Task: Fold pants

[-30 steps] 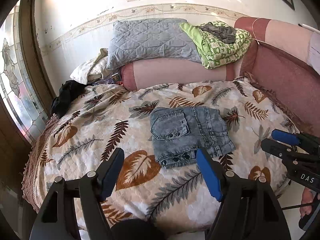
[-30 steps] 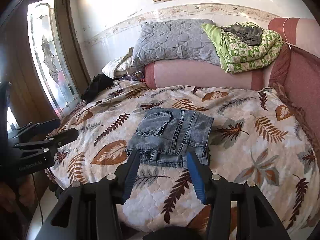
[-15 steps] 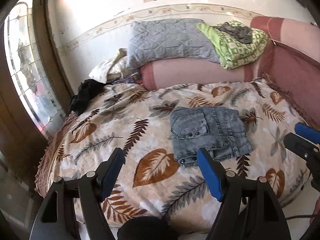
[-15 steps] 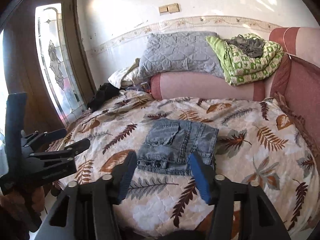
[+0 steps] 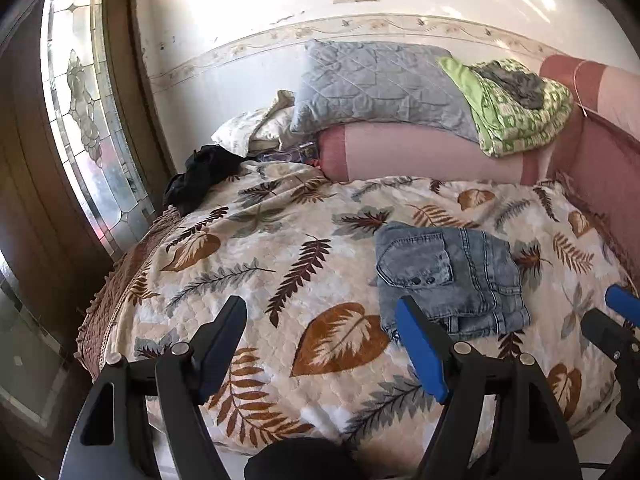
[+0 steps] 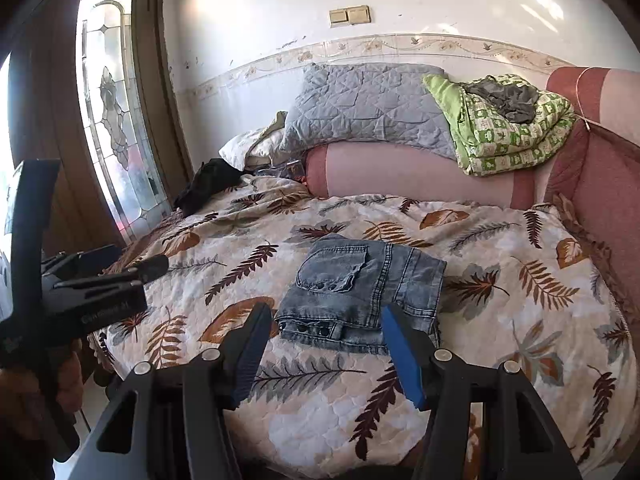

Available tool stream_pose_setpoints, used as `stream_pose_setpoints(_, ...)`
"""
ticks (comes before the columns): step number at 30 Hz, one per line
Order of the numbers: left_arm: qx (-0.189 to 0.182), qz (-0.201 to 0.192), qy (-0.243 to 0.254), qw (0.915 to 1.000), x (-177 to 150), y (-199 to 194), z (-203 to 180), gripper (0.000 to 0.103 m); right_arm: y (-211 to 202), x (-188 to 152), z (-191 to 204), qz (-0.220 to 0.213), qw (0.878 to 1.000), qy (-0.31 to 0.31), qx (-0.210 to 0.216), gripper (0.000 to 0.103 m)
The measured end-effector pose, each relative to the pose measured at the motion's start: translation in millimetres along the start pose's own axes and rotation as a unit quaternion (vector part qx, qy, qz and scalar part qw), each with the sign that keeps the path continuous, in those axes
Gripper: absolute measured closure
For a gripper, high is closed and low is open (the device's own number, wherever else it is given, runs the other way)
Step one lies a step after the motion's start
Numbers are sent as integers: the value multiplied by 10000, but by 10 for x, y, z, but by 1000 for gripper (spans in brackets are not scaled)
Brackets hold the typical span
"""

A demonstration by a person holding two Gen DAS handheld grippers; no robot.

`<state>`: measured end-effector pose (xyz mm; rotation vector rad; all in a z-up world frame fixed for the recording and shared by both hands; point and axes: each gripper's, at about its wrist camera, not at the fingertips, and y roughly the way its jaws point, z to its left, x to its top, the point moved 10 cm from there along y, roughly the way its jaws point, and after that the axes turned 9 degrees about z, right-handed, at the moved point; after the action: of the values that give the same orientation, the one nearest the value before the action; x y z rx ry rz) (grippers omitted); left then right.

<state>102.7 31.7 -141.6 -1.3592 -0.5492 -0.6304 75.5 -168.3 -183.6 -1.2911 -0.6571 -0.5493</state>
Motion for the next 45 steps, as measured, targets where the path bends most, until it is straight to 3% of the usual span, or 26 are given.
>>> stream_pose_setpoints(9,105,-88,-198,9997,76,-21,148,26,5,37,-10,-70,10000,40,-52,41)
stream_pose_setpoints(25,98,-115,-88,9998,102,-38,126,25,29,65,-4,-94,9999,17,-58,41)
stream_pose_setpoints(34,308,-174,-198,9992,97,-70,329,25,69,75,21,-67,10000,19,20,41)
stream_pose_setpoints(45,91,-89,-168,9998,52,3,310,25,117,109,242,-9,9998,-183,64,41)
